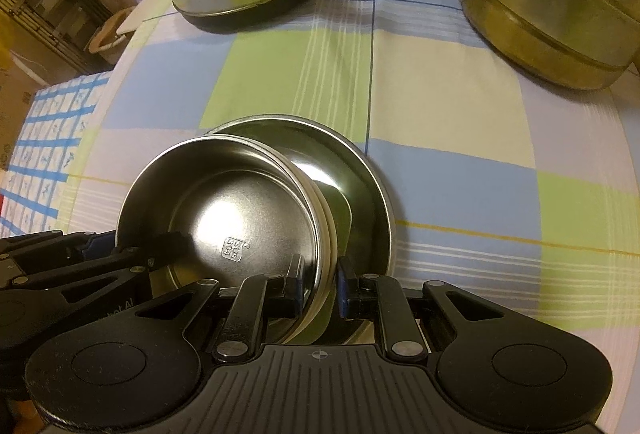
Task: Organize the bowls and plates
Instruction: 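Lift the bowl stack with both grippers and carry it over the steel plate, then lower the bowl stack onto the green plate inside the steel plate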
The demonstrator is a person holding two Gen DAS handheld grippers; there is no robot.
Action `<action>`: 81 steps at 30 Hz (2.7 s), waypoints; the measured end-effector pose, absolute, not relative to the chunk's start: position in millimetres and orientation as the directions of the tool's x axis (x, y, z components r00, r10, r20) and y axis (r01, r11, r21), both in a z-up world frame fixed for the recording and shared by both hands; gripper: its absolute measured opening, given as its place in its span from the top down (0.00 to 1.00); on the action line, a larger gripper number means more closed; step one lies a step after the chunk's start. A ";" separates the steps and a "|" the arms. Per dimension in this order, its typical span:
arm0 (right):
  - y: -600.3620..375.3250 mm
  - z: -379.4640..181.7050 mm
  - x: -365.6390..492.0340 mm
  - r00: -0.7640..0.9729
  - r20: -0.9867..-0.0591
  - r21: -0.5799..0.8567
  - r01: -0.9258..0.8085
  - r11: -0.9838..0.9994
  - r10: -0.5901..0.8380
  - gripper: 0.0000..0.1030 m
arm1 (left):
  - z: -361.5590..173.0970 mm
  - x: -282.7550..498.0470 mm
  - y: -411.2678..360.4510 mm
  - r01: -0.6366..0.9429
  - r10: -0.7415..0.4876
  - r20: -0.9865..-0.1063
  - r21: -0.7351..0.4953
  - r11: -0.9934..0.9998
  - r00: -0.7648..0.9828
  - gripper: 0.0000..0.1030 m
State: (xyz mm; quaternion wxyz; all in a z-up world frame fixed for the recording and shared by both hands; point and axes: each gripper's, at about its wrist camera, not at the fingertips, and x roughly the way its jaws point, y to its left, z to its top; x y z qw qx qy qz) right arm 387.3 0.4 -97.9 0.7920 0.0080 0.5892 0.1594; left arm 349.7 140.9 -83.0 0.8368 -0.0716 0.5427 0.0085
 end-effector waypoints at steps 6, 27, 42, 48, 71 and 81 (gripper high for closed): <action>3.5 -102.2 388.7 0.245 -0.937 0.193 -0.235 0.953 0.250 0.85 | -88.7 352.3 141.1 -0.087 -0.068 -0.915 -0.112 0.990 0.398 0.82; 5.9 -112.3 393.2 0.226 -0.942 0.197 -0.222 0.955 0.247 0.85 | -96.3 356.2 140.7 -0.089 -0.069 -0.921 -0.111 0.990 0.382 0.81; 2.9 -113.8 393.1 0.230 -0.934 0.224 -0.215 0.951 0.272 0.85 | -96.6 354.7 142.8 -0.074 -0.080 -0.914 -0.119 0.990 0.398 0.81; 1.3 -114.3 393.1 0.231 -0.932 0.234 -0.208 0.950 0.280 0.85 | -96.8 354.8 142.5 -0.074 -0.075 -0.914 -0.114 0.991 0.398 0.77; -6.0 -103.5 385.2 0.287 -0.907 0.258 -0.204 0.944 0.310 0.53 | -82.9 348.3 145.9 -0.039 -0.074 -0.893 -0.101 0.994 0.444 0.64; -22.4 -85.2 361.8 0.402 -0.839 0.313 -0.197 0.929 0.367 0.36 | -63.9 326.8 146.8 -0.004 -0.062 -0.854 -0.075 0.997 0.516 0.58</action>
